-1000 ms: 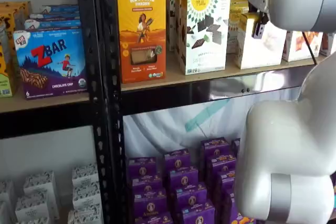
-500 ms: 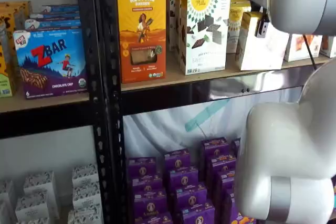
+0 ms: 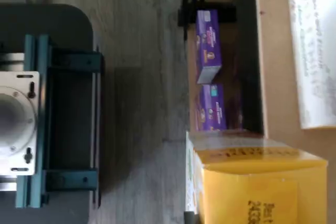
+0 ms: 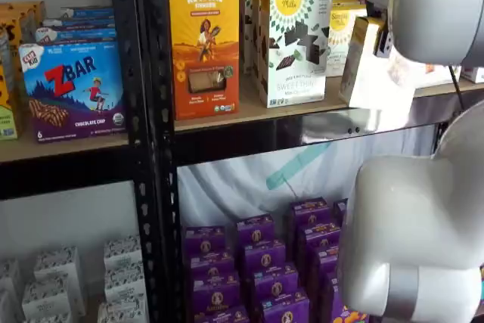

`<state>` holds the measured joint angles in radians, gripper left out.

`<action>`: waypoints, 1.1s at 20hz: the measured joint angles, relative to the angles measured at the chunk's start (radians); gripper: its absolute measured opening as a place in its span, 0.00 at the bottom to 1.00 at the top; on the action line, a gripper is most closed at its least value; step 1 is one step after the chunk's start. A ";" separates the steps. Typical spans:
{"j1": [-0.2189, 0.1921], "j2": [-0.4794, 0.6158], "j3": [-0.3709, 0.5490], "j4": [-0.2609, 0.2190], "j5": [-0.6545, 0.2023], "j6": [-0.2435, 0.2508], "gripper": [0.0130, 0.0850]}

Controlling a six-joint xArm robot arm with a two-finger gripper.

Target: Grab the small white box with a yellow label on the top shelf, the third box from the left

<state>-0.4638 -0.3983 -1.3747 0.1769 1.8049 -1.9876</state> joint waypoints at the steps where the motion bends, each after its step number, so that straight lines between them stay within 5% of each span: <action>1: 0.000 -0.014 0.011 -0.001 0.004 0.001 0.33; 22: -0.052 -0.191 0.144 0.007 0.090 -0.040 0.28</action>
<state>-0.5156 -0.5893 -1.2310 0.1843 1.8945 -2.0275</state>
